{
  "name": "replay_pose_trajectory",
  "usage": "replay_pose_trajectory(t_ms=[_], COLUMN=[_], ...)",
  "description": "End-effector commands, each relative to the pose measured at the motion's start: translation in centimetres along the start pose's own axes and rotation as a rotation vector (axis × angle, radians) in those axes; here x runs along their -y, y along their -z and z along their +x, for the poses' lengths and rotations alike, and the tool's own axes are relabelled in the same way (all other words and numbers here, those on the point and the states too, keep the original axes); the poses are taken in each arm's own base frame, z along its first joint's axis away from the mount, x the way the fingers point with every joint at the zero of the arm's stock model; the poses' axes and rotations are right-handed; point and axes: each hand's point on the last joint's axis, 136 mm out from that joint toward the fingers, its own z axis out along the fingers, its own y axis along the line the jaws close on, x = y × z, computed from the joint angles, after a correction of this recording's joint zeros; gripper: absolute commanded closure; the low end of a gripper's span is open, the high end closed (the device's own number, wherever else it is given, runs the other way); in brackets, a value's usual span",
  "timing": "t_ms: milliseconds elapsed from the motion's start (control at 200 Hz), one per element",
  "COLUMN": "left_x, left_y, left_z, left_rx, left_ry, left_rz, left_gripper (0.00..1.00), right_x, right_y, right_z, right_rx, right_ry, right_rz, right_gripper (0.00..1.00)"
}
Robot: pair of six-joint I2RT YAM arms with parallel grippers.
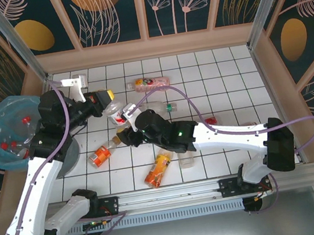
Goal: Put the plastic bottles in the bin
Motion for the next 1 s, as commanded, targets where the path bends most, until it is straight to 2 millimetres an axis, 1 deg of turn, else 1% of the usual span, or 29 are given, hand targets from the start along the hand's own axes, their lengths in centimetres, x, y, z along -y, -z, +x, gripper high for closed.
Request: replay_pose_trajectory(t_ms=[0,40,80,95,125,190,265,300,380,455,495,555,616,681,751,806,906,996], left_x=[0.8,0.4,-0.1,-0.3,-0.8,-1.7,-2.5,-2.5,-2.4,-1.6,-1.4,-1.4,-2.2,-3.1,-3.7,-3.8,-4.0,-4.3], left_y=[1.2,1.7,2.2,2.5,3.1,4.6,7.3,8.9,13.3,17.2,18.8,20.8,22.8,24.5,25.5,25.5,25.0,23.8], left_z=[-1.6,-2.3,-3.2,-3.6,-4.5,-6.6,-9.6,-11.2,-14.5,-16.7,-17.6,-18.5,-18.9,-19.0,-18.9,-18.8,-18.8,-18.6], left_rx=[0.058,0.091,0.132,0.15,0.189,0.275,0.381,0.437,0.586,0.706,0.749,0.773,0.77,0.741,0.7,0.659,0.59,0.557], left_ry=[-0.045,-0.051,-0.055,-0.058,-0.06,-0.084,-0.123,-0.151,-0.188,-0.226,-0.243,-0.284,-0.314,-0.346,-0.384,-0.402,-0.39,-0.394], left_rz=[-0.016,-0.053,-0.102,-0.125,-0.172,-0.284,-0.43,-0.493,-0.643,-0.74,-0.797,-0.897,-1.052,-1.211,-1.326,-1.354,-1.352,-1.317], left_gripper=[0.99,1.0,1.0,1.0,1.0,1.0,1.0,1.0,1.0,1.0,1.0,0.98,0.98,0.98,0.99,1.0,1.0,1.0], right_x=[-0.7,-0.5,-0.4,-0.4,-0.2,-0.1,-0.2,-0.2,-0.2,-0.3,-0.3,-0.3,-0.2,-0.4,-0.7,-0.8,-1.4,-2.1], right_y=[1.1,1.2,1.3,1.3,1.4,1.6,1.7,1.7,1.7,1.7,1.7,1.8,1.8,1.7,1.4,1.3,1.2,1.0], right_z=[-2.2,-2.5,-2.7,-2.9,-3.2,-3.7,-4.1,-4.4,-4.7,-5.0,-5.1,-5.2,-5.2,-5.2,-5.1,-5.2,-5.1,-4.5], right_rx=[0.08,0.089,0.098,0.103,0.115,0.138,0.155,0.161,0.164,0.16,0.16,0.162,0.163,0.163,0.156,0.153,0.157,0.15], right_ry=[-0.006,-0.009,-0.007,-0.006,-0.006,0.004,0.025,0.038,0.076,0.111,0.129,0.149,0.16,0.171,0.178,0.172,0.159,0.158], right_rz=[-0.016,-0.004,0.006,0.009,0.016,0.028,0.03,0.033,0.039,0.043,0.046,0.047,0.051,0.045,0.035,0.035,0.021,0.002], right_gripper=[0.31,0.2,0.12,0.07,0.01,0.01,0.01,0.01,0.01,0.01,0.01,0.01,0.01,0.01,0.01,0.01,0.01,0.01])
